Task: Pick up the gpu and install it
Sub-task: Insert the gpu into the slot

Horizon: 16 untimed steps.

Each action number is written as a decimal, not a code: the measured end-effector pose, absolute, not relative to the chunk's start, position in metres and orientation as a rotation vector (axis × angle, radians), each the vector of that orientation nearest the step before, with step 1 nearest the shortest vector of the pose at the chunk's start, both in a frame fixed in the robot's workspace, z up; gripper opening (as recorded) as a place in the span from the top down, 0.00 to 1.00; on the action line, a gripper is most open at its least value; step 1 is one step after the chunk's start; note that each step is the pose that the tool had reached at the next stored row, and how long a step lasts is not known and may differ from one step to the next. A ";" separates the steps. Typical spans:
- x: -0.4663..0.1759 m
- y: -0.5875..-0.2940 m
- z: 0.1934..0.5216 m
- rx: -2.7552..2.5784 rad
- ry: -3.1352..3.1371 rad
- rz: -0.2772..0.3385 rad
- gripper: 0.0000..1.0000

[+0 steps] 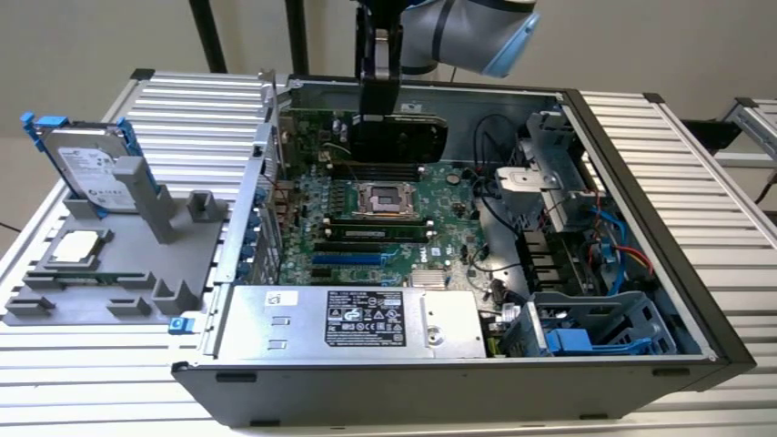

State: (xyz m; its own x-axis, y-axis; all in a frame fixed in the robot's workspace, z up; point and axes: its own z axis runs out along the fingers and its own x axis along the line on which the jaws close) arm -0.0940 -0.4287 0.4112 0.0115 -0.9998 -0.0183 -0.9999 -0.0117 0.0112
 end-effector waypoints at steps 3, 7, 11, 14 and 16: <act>-0.094 -0.429 0.411 -2.231 2.205 0.033 1.00; -0.094 -0.429 0.410 -2.231 2.205 0.033 1.00; -0.094 -0.429 0.409 -2.231 2.205 0.033 1.00; -0.094 -0.429 0.408 -2.231 2.205 0.033 1.00; -0.094 -0.429 0.408 -2.231 2.205 0.033 1.00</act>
State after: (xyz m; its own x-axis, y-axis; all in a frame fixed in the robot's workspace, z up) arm -0.0940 -0.4287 0.4078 0.0115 -0.9998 -0.0183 -0.9999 -0.0117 0.0112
